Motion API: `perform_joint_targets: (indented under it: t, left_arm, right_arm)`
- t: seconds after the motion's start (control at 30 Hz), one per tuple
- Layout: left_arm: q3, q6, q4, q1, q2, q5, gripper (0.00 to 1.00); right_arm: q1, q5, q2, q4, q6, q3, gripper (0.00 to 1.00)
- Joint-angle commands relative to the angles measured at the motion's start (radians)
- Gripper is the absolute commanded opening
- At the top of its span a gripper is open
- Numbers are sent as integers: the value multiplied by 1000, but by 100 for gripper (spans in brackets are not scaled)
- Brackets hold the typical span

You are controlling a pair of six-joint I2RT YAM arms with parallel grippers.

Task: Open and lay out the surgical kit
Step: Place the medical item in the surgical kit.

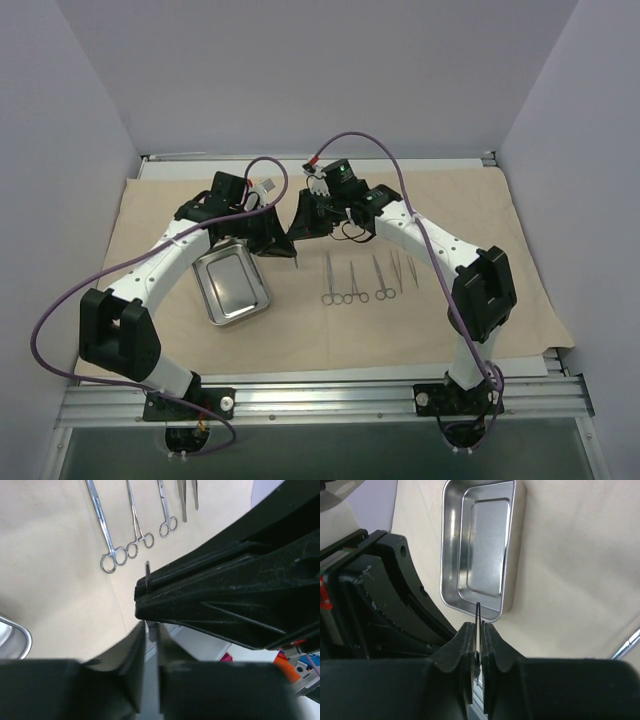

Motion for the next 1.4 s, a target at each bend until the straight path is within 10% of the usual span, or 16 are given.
perform_joint_targets:
  t: [0.0,0.17,0.27,0.53,1.37]
  left_arm:
    - [18,12,53,21,-7,30,27]
    - [-31,50,60,112,-60,26,67]
    - [-62,95,43,190,-93,29,71]
    - [-175,167,41,269,-101,44,68]
    - [-151,208,-82,365,6,-48,59]
  right_arm:
    - [5,29,9,-71,-40,42,0]
    - [-46,139,-16,-199,-127,36,0]
    - [-122,202,-54,-267,-197,-19,0]
    - [-403,633,-117,-477,-420,-169,0]
    - [-501,638,117,-413,-544,-153,1]
